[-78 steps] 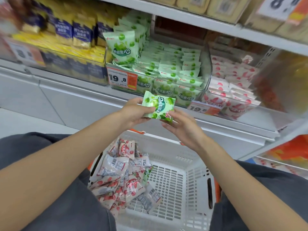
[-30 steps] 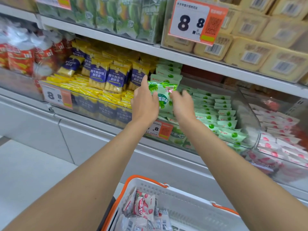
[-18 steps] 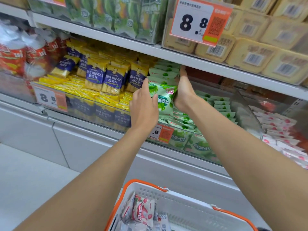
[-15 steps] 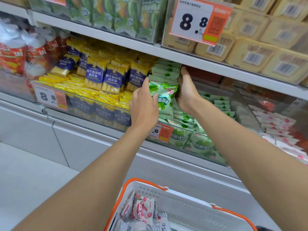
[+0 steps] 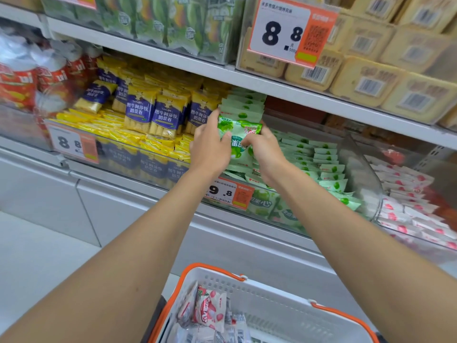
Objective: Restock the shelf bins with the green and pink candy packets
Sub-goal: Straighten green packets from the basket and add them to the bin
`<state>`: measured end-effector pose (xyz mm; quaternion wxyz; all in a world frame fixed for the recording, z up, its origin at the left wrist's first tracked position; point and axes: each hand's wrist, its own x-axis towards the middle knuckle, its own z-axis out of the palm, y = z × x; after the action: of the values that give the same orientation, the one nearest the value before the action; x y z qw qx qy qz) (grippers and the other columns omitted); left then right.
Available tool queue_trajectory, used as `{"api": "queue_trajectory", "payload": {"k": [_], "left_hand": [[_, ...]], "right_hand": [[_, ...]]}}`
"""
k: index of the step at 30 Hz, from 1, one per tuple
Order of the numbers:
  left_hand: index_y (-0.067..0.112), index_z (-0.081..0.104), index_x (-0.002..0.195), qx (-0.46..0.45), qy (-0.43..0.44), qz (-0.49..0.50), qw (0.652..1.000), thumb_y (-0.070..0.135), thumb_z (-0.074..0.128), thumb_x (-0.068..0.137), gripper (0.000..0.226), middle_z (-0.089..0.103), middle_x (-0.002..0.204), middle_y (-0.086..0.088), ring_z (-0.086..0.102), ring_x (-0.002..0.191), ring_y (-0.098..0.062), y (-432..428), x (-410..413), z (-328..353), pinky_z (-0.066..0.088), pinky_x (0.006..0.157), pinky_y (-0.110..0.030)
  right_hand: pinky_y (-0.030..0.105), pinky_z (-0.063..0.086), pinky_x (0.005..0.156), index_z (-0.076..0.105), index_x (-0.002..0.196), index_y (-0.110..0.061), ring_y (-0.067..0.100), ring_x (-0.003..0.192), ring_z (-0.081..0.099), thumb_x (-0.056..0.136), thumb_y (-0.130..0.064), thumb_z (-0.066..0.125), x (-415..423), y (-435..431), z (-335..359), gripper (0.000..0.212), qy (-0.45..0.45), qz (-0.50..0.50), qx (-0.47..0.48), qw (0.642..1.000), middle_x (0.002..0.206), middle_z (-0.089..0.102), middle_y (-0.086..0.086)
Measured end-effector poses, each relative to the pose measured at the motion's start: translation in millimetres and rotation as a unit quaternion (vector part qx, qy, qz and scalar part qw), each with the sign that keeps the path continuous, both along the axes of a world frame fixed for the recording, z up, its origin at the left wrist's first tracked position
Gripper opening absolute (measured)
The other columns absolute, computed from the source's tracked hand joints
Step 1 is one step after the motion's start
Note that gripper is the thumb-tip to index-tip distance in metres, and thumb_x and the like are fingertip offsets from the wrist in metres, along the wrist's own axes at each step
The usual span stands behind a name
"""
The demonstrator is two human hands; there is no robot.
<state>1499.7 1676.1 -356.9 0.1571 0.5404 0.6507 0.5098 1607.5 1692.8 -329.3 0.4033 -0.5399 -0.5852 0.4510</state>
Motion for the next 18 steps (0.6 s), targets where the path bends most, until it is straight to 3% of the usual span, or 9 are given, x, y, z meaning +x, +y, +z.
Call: {"api": "queue_trajectory", "payload": {"k": [2,4,7,10,15,18], "left_hand": [[0.023,0.023,0.153,-0.008,0.017,0.005,1.0,0.024,0.046,0.102,0.056,0.043,0.146,-0.009,0.03,0.141,-0.021,0,1,0,0.029,0.114,-0.047],[0.023,0.022,0.153,-0.009,0.036,0.006,0.999,0.024,0.044,0.103,0.055,0.042,0.146,-0.01,0.03,0.141,-0.021,-2,3,-1,0.03,0.113,-0.046],[0.024,0.019,0.155,-0.005,0.04,0.002,0.999,0.024,0.042,0.104,0.056,0.04,0.148,-0.009,0.032,0.14,-0.022,-6,3,-4,0.029,0.113,-0.045],[0.022,0.013,0.156,0.007,0.047,0.006,0.999,0.024,0.041,0.104,0.059,0.04,0.15,-0.006,0.029,0.142,-0.023,-9,0,-9,0.031,0.113,-0.047],[0.017,0.012,0.156,0.005,0.071,0.028,0.997,0.032,0.045,0.102,0.065,0.027,0.159,-0.001,0.024,0.145,-0.022,-11,-3,-15,0.027,0.117,-0.044],[0.015,0.025,0.153,0.018,0.086,0.059,0.994,0.036,0.048,0.101,0.061,0.036,0.154,-0.002,0.031,0.141,-0.022,-14,-3,-16,0.029,0.114,-0.042]], "right_hand": [[0.023,0.039,0.059,0.036,0.144,-0.018,0.01,0.073,0.05,0.089,-0.008,0.05,-1,-1,1,0.057,-0.026,0.005,0.001,1.0,0.095,0.058,-0.005],[0.023,0.038,0.059,0.031,0.147,-0.02,0.009,0.071,0.048,0.092,-0.013,0.048,2,-4,-1,0.058,-0.055,0.011,0.01,0.998,0.09,0.054,-0.01],[0.017,0.039,0.067,0.034,0.145,-0.018,0.011,0.095,0.056,0.093,-0.019,0.054,8,-10,-6,0.055,-0.085,0.03,0.026,0.996,0.114,0.056,-0.008],[0.023,0.036,0.096,0.032,0.149,-0.016,0.015,0.131,0.044,0.091,-0.03,0.064,14,-18,-11,0.068,-0.086,-0.002,0.072,0.994,0.145,0.046,-0.001],[0.03,0.029,0.109,0.026,0.152,-0.018,0.015,0.14,0.032,0.087,-0.041,0.068,20,-30,-20,0.08,-0.134,-0.034,0.125,0.982,0.156,0.031,-0.001],[0.036,0.041,0.108,0.028,0.152,-0.019,0.017,0.13,0.045,0.089,-0.036,0.066,22,-33,-18,0.076,-0.124,-0.051,0.124,0.983,0.149,0.041,0.002]]}}
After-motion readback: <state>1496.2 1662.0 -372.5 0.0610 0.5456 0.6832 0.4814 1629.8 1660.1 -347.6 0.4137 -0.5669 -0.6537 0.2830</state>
